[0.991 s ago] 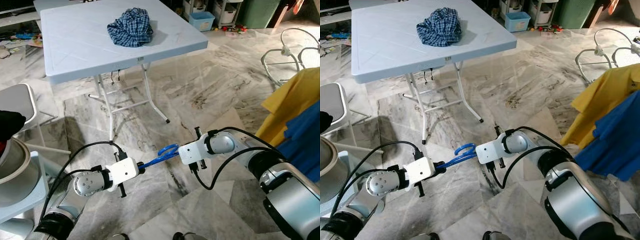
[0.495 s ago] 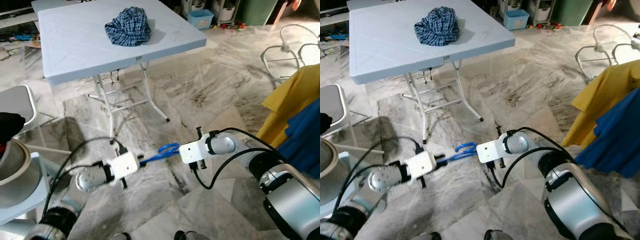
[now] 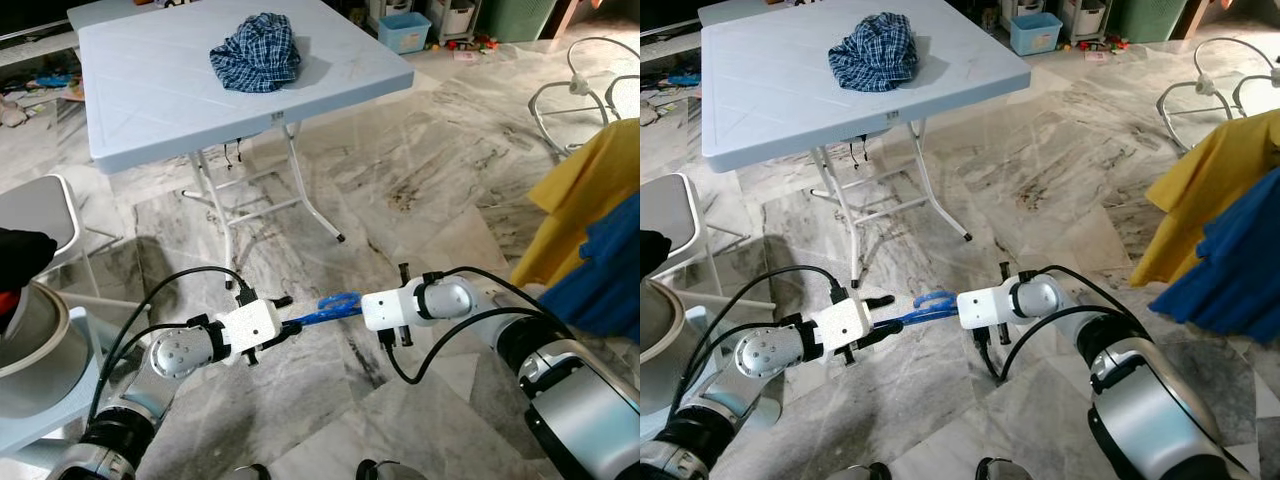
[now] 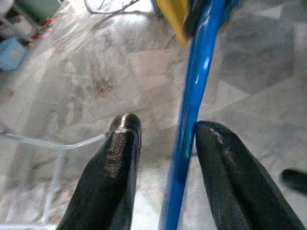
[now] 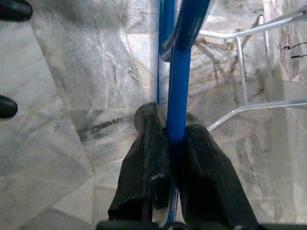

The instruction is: Hang hanger

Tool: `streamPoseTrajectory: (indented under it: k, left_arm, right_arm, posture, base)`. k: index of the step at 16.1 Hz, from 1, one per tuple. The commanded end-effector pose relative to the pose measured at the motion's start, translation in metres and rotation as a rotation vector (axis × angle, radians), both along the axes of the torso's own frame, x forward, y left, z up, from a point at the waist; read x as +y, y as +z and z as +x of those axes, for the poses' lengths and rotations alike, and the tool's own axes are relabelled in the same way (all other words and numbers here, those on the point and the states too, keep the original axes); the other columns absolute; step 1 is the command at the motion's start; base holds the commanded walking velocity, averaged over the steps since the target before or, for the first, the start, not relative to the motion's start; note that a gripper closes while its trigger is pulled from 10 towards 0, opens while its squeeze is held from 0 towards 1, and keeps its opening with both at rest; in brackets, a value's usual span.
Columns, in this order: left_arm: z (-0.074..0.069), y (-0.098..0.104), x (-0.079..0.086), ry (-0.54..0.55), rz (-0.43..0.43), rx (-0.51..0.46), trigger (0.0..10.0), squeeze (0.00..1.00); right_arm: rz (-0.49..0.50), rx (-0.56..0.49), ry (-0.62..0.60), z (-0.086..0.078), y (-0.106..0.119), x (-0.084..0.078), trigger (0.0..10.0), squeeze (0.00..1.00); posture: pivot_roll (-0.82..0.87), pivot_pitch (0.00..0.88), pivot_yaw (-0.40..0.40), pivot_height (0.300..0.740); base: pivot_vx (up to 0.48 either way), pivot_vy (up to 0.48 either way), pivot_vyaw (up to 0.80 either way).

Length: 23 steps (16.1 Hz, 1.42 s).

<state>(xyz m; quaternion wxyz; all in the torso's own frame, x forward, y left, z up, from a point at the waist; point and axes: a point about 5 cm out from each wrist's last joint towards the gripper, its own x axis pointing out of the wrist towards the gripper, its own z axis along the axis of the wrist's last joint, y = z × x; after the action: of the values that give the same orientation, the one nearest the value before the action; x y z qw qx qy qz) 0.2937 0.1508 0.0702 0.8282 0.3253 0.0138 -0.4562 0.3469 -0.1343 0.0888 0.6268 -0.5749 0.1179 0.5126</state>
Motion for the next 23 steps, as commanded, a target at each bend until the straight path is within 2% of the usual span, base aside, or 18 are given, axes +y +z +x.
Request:
streamPoseTrajectory:
  k: [1,2,4,9,11,13,14,15,17,19,20,23]
  left_arm:
    - [0.007,0.007,0.019,0.068,0.037,-0.058,10.0,1.00]
    - [0.010,0.012,0.023,0.094,0.008,-0.077,10.0,1.00]
    - [0.008,0.015,0.023,0.088,-0.030,-0.054,10.0,1.00]
    - [0.003,0.010,0.024,0.085,-0.047,-0.041,10.0,1.00]
    - [0.004,0.010,0.028,0.173,-0.095,-0.058,10.0,1.00]
    - [0.006,0.005,0.034,0.370,-0.180,-0.094,10.0,1.00]
    - [0.006,0.003,0.035,0.467,-0.231,-0.113,10.0,1.00]
    - [0.005,0.000,0.036,0.558,-0.299,-0.114,10.0,1.00]
    - [0.005,-0.002,0.041,0.680,-0.339,-0.130,10.0,1.00]
    - [0.008,-0.004,0.048,0.824,-0.430,-0.101,10.0,1.00]
    - [0.009,-0.004,0.049,0.852,-0.460,-0.088,10.0,1.00]
    - [0.014,-0.001,0.043,0.923,-0.503,-0.085,10.0,1.00]
  right_arm:
    - [-0.024,0.016,-0.024,-0.002,-0.004,-0.011,0.0,0.00]
    - [-0.033,0.020,-0.028,-0.003,-0.005,-0.015,0.0,0.00]
    - [-0.038,0.016,-0.034,-0.003,-0.006,-0.016,0.0,0.00]
    - [-0.053,-0.046,-0.108,0.005,-0.002,-0.019,0.0,0.00]
    - [-0.027,-0.075,-0.210,0.008,-0.003,-0.027,0.0,0.00]
    - [0.077,-0.036,-0.352,0.003,-0.013,-0.036,0.0,0.00]
    - [0.146,-0.013,-0.465,0.001,-0.019,-0.044,0.0,0.00]
    - [0.267,0.011,-0.623,0.002,-0.021,-0.051,0.0,0.00]
    - [0.420,0.057,-0.777,0.003,-0.020,-0.054,0.0,0.00]
    - [0.660,0.065,-0.939,0.012,-0.010,-0.053,0.0,0.00]
    - [0.746,0.072,-0.996,0.015,-0.006,-0.052,0.0,0.00]
    - [0.913,0.106,-1.149,0.017,-0.008,-0.042,0.0,0.00]
  posture:
    - [-0.10,0.150,0.038,0.740]
    - [-0.10,0.152,0.025,0.740]
    - [-0.09,0.151,0.012,0.740]
    - [-0.07,0.151,0.004,0.740]
    - [-0.06,0.145,0.006,0.740]
    - [-0.07,0.137,0.013,0.740]
    - [-0.07,0.128,0.022,0.740]
    - [-0.07,0.121,0.027,0.740]
    - [-0.07,0.115,0.031,0.740]
    - [-0.08,0.106,0.042,0.740]
    - [-0.08,0.104,0.043,0.740]
    - [-0.09,0.100,0.042,0.740]
  base:
    - [0.000,0.000,0.00]
    - [0.000,0.000,0.00]
    - [0.000,0.000,0.00]
    - [0.000,0.000,0.00]
    - [0.000,0.000,0.00]
    - [0.000,0.000,0.00]
    - [0.000,0.000,0.00]
    - [0.000,0.000,0.00]
    - [0.000,0.000,0.00]
    - [0.000,0.000,0.00]
    - [0.000,0.000,0.00]
    - [0.000,0.000,0.00]
